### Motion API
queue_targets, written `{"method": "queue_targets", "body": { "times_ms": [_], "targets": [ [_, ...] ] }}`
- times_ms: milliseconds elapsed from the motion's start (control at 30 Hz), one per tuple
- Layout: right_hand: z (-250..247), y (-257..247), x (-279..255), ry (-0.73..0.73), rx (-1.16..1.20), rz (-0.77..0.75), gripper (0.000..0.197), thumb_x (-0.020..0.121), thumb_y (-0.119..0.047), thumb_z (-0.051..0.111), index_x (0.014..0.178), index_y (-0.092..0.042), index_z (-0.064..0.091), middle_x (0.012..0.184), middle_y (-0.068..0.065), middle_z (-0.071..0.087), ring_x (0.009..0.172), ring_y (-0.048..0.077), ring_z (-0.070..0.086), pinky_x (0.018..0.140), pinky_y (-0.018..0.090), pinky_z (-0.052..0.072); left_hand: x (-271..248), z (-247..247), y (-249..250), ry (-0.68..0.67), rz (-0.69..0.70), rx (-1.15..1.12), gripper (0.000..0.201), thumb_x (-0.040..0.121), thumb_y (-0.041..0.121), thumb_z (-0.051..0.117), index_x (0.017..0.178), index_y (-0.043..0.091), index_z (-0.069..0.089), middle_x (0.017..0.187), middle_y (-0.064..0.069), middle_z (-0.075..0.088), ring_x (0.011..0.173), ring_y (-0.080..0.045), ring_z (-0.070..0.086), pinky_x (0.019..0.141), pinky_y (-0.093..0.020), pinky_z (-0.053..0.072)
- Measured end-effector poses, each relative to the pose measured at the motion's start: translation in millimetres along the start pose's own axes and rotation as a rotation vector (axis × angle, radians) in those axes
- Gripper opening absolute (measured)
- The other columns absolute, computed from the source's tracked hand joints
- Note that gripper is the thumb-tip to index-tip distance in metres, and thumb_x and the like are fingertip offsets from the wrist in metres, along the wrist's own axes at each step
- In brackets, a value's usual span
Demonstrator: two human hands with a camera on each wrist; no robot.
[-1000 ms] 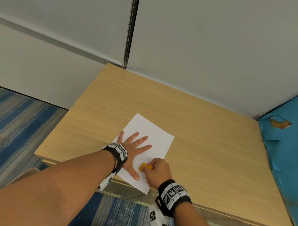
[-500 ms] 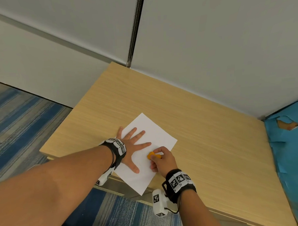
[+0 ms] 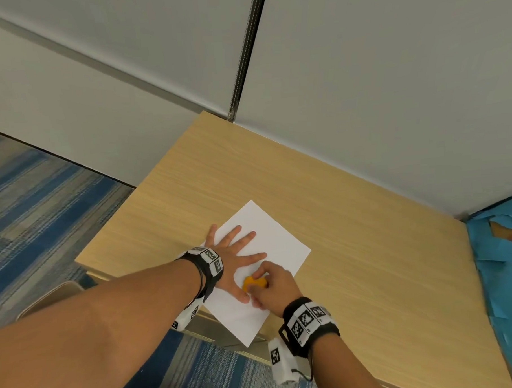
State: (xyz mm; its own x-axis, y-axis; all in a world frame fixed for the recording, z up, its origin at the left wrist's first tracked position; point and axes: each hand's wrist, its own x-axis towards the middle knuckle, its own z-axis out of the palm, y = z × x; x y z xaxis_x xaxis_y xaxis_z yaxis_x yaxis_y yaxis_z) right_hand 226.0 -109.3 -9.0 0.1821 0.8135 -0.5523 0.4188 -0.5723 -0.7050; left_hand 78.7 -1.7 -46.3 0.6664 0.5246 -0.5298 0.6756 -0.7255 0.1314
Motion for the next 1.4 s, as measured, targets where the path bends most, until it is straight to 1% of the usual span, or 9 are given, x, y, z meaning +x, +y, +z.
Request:
{"method": "queue_targets", "body": {
  "times_ms": [167,333,467,633,767,933,1067,1233,1400],
  "targets": [
    [-17.2,-2.8,16.3,0.328,0.058,0.057,0.014,0.087,-0.016,0.070,0.093,-0.011,0.059,0.081,0.026,0.075,0.050,0.022,0.064,0.055,0.044,0.060,-1.2,-0.4,-1.3,-0.007,0.018,-0.008,0.120,0.060,0.101,0.051,0.147,0.065,-0.022,0.159,0.009,-0.047,0.147,-0.030,-0.043,0.105,-0.077,-0.026],
    [5.4,2.8,0.3,0.124,-0.046,0.005,0.015,0.086,-0.019,0.071,0.094,-0.012,0.060,0.078,0.021,0.074,0.048,0.020,0.064,0.051,0.033,0.055,-0.4,0.3,-0.1,0.013,0.005,0.009,0.121,0.058,0.104,0.047,0.147,0.064,-0.023,0.158,0.009,-0.047,0.147,-0.031,-0.043,0.103,-0.076,-0.027],
    [-27.4,3.5,19.7,0.363,0.010,0.070,0.016,0.087,-0.022,0.072,0.093,-0.010,0.063,0.078,0.019,0.075,0.057,0.027,0.070,0.061,0.046,0.063,-0.1,0.2,-1.1,-0.002,0.007,-0.002,0.121,0.059,0.102,0.052,0.148,0.065,-0.022,0.158,0.009,-0.047,0.147,-0.029,-0.043,0.103,-0.075,-0.029],
    [8.7,9.5,-1.6,0.158,-0.146,-0.045,0.015,0.078,-0.032,0.072,0.083,-0.024,0.060,0.080,0.011,0.073,0.071,0.032,0.073,0.060,0.038,0.060,0.4,1.8,-1.1,0.028,0.006,0.007,0.121,0.057,0.104,0.048,0.147,0.064,-0.023,0.159,0.009,-0.047,0.147,-0.030,-0.043,0.100,-0.074,-0.030],
    [-19.9,4.6,17.5,0.345,-0.032,0.041,0.014,0.086,-0.026,0.071,0.089,-0.015,0.064,0.078,0.015,0.075,0.064,0.030,0.072,0.063,0.047,0.063,0.3,0.7,-1.6,0.006,0.008,-0.003,0.123,0.058,0.102,0.051,0.147,0.065,-0.024,0.158,0.009,-0.047,0.146,-0.030,-0.044,0.101,-0.074,-0.030],
    [11.0,3.0,-4.6,0.172,-0.140,-0.036,0.012,0.080,-0.031,0.070,0.085,-0.025,0.061,0.082,0.009,0.073,0.071,0.029,0.074,0.061,0.039,0.061,-1.9,-0.9,-0.4,0.027,0.010,0.005,0.121,0.059,0.102,0.049,0.148,0.063,-0.023,0.160,0.008,-0.046,0.147,-0.031,-0.043,0.103,-0.075,-0.028],
    [-15.2,-0.3,15.7,0.353,-0.023,0.049,0.013,0.084,-0.026,0.071,0.085,-0.017,0.063,0.079,0.014,0.074,0.070,0.033,0.074,0.067,0.050,0.063,-2.1,-0.5,-0.2,0.010,0.011,-0.005,0.122,0.058,0.102,0.051,0.148,0.064,-0.023,0.159,0.009,-0.046,0.147,-0.031,-0.043,0.101,-0.075,-0.029],
    [13.1,-5.1,-5.7,0.152,-0.152,-0.029,0.013,0.081,-0.026,0.071,0.089,-0.019,0.062,0.083,0.011,0.074,0.068,0.025,0.071,0.055,0.032,0.056,-3.0,-0.2,-0.7,0.040,0.017,0.015,0.120,0.059,0.103,0.048,0.148,0.063,-0.023,0.161,0.007,-0.044,0.147,-0.032,-0.042,0.103,-0.076,-0.028],
    [-4.3,-1.7,17.8,0.332,-0.057,0.048,0.009,0.081,-0.027,0.069,0.083,-0.021,0.062,0.078,0.010,0.074,0.072,0.029,0.073,0.067,0.046,0.063,-3.4,-0.6,-0.8,0.012,0.014,-0.013,0.121,0.060,0.101,0.051,0.149,0.063,-0.021,0.160,0.008,-0.045,0.147,-0.030,-0.043,0.105,-0.076,-0.027]
  ]
}}
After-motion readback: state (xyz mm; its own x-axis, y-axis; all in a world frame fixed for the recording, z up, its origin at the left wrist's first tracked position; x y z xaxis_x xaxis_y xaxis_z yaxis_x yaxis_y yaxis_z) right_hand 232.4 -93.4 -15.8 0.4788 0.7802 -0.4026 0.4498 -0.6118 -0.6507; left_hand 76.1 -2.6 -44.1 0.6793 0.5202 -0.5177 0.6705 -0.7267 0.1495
